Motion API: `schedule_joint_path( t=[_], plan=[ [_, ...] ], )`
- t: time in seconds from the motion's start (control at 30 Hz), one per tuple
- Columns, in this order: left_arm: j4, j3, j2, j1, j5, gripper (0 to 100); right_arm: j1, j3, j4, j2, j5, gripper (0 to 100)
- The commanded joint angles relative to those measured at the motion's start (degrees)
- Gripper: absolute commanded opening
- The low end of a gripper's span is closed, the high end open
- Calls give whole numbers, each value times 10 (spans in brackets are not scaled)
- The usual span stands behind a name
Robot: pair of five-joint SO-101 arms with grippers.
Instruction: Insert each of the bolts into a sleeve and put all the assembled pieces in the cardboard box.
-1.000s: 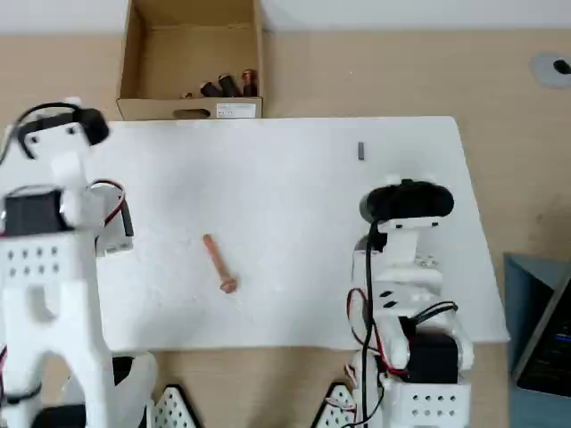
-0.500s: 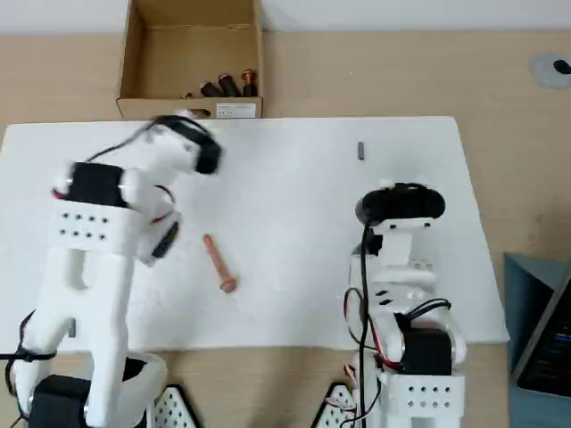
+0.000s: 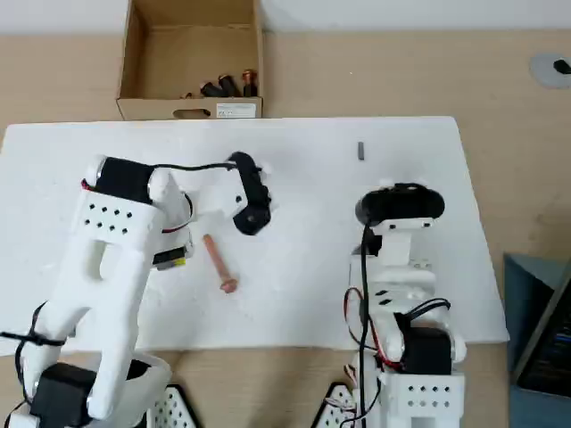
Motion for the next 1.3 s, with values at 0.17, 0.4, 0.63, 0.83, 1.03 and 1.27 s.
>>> schedule_joint_path(
  t=[0.17,0.4,0.63,0.83,1.03,1.27],
  plan=[
    [-26,-21,58,5,-86,134,8,-1,-14,-6,2,9],
    [-71,-23,111,41,35,135,8,0,-14,-6,2,9],
    [-74,-23,120,62,37,135,8,0,-14,-6,4,9],
    [-127,13,120,59,-57,139,8,0,-13,-6,4,9],
    [-145,37,120,60,-139,139,8,0,-13,-6,4,9],
    [-146,66,120,62,-239,136,7,0,-13,-6,4,9]
  ],
)
